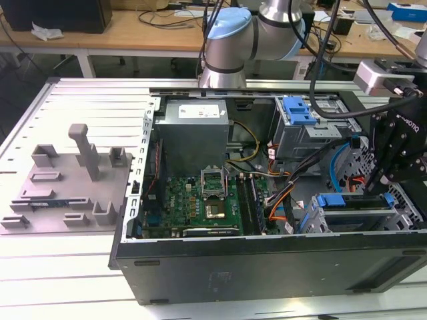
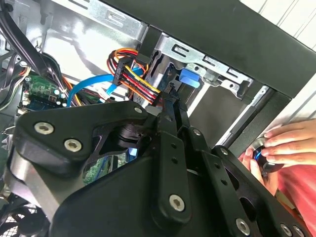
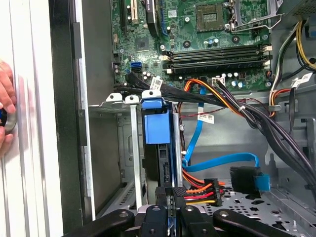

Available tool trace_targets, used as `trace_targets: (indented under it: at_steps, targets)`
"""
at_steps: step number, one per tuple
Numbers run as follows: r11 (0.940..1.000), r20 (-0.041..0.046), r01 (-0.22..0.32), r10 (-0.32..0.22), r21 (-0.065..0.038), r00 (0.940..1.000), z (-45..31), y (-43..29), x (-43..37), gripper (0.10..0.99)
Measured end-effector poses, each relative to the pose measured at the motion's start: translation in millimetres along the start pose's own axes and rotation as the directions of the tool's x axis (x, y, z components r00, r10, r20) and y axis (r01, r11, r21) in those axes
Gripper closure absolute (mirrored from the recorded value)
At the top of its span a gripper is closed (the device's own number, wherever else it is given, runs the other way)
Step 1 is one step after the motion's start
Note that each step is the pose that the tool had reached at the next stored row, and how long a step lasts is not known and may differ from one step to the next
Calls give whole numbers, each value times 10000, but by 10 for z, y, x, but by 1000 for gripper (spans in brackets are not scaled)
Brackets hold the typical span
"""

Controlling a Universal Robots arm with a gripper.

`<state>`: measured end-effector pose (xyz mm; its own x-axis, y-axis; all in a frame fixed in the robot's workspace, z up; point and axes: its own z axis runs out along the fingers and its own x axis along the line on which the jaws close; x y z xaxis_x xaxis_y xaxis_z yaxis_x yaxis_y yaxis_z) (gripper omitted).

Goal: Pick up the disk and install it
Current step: 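Insert the first disk wire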

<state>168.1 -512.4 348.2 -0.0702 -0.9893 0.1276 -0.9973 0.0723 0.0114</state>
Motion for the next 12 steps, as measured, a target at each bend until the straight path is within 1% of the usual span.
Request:
trace_targets:
  at_steps: [12]
  targets:
    - [10000, 1, 0, 0, 0, 10000, 39, 0, -5, 922]
